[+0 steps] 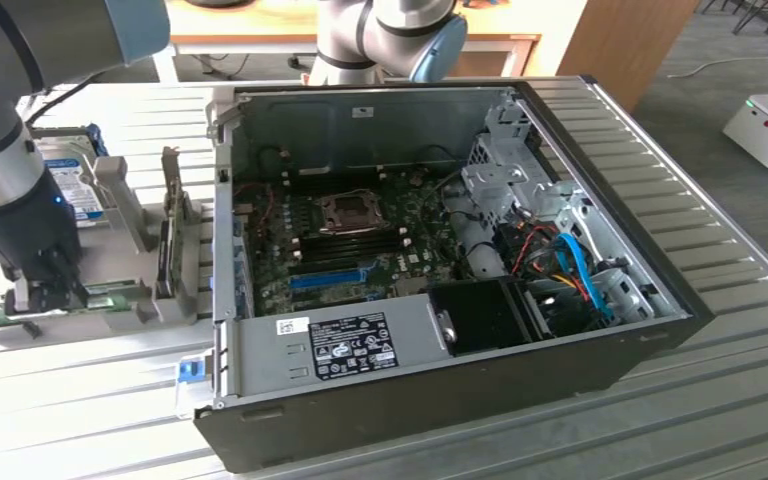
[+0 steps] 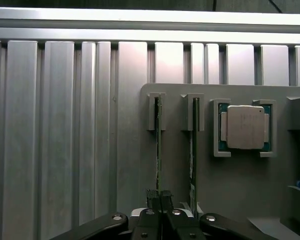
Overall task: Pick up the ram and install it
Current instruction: 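Pick up the ram and move it above insertion slot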
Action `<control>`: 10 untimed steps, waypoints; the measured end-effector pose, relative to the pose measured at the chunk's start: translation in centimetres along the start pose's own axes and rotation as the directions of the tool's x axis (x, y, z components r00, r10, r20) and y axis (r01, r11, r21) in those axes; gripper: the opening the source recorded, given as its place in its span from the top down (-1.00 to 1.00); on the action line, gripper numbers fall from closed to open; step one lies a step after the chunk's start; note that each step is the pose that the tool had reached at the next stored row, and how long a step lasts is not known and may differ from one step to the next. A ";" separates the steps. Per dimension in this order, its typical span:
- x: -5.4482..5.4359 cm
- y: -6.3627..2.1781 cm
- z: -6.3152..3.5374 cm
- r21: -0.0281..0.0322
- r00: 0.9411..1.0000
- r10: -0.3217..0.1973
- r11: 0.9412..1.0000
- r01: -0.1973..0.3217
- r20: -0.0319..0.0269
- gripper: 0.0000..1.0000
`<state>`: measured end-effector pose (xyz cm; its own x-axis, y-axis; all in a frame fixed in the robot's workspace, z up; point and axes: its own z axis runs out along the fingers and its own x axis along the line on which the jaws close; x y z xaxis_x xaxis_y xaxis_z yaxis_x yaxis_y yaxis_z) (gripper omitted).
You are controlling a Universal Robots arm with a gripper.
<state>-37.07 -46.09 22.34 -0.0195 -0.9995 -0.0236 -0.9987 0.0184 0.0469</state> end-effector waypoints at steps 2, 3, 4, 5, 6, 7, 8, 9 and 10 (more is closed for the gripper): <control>0.0 0.01 -0.43 0.000 1.000 0.000 1.000 0.000 0.000 0.76; 0.0 0.02 -0.65 0.000 1.000 0.000 1.000 0.000 0.000 0.76; 0.0 0.02 -0.86 0.000 1.000 0.000 1.000 0.000 0.000 0.76; 0.0 0.03 -1.08 0.000 1.000 0.000 1.000 0.000 0.000 0.76; 0.0 0.03 -1.29 0.000 1.000 0.000 1.000 0.000 0.000 0.76; 0.0 0.04 -1.49 0.000 1.000 0.000 1.000 0.000 0.000 0.76; 0.0 0.04 -1.69 0.000 1.000 0.000 1.000 0.000 0.000 0.76; 0.0 0.05 -1.88 0.000 1.000 0.000 1.000 0.000 0.000 0.76; -0.1 0.05 -2.08 0.000 1.000 0.000 1.000 0.000 0.000 0.76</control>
<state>-37.03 -46.09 24.42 -0.0195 -0.9995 -0.0236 -0.9987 0.0183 0.0473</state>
